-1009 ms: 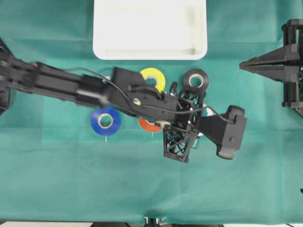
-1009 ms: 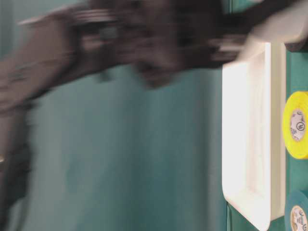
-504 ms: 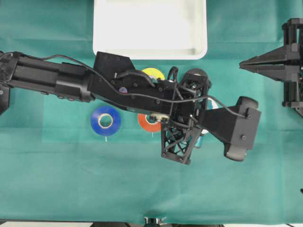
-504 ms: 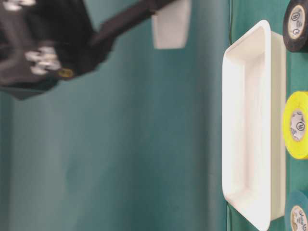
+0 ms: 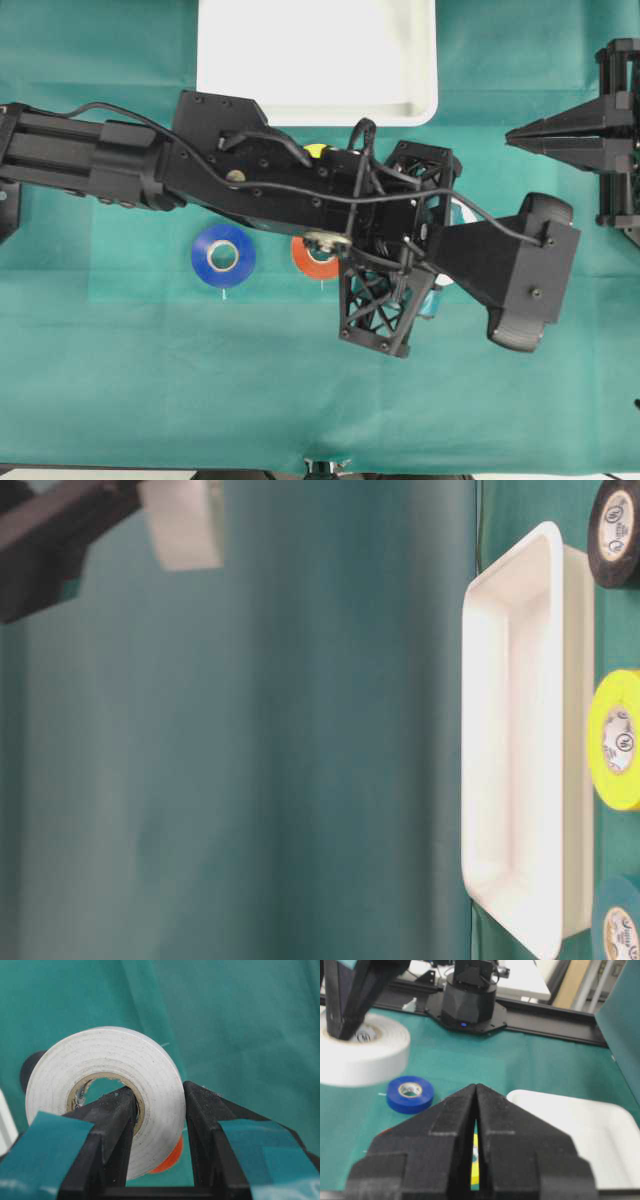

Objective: Place the tape from the fixed location into the white case.
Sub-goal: 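Lift the white tape roll off the table with the left gripper, then carry the white roll over the rolls toward the white tray, then lower the white roll into the white tray with the left gripper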

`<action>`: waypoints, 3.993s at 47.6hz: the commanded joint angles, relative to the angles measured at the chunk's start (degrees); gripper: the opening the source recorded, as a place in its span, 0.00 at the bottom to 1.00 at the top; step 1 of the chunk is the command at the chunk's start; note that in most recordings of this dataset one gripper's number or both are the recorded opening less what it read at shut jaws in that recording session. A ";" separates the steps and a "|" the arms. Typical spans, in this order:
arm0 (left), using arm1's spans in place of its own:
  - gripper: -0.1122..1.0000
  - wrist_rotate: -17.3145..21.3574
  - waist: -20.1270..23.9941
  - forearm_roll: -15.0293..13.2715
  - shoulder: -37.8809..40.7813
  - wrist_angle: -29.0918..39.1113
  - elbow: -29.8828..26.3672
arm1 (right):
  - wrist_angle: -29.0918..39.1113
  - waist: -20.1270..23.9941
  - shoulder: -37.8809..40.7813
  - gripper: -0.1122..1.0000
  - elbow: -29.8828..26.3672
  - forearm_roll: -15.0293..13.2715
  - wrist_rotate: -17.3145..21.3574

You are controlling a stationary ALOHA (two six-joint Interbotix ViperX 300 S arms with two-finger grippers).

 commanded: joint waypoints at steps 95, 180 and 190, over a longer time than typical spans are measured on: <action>0.33 -0.18 4.22 0.09 -5.71 0.44 0.79 | 0.09 0.00 0.44 0.10 -1.76 -0.09 0.18; 0.33 -1.32 22.76 0.09 -19.07 -9.23 26.89 | 0.62 -0.09 0.44 0.10 -1.85 -0.09 0.18; 0.33 -1.32 22.94 0.09 -19.07 -10.72 28.74 | 0.88 -0.09 0.44 0.10 -1.85 -0.09 0.18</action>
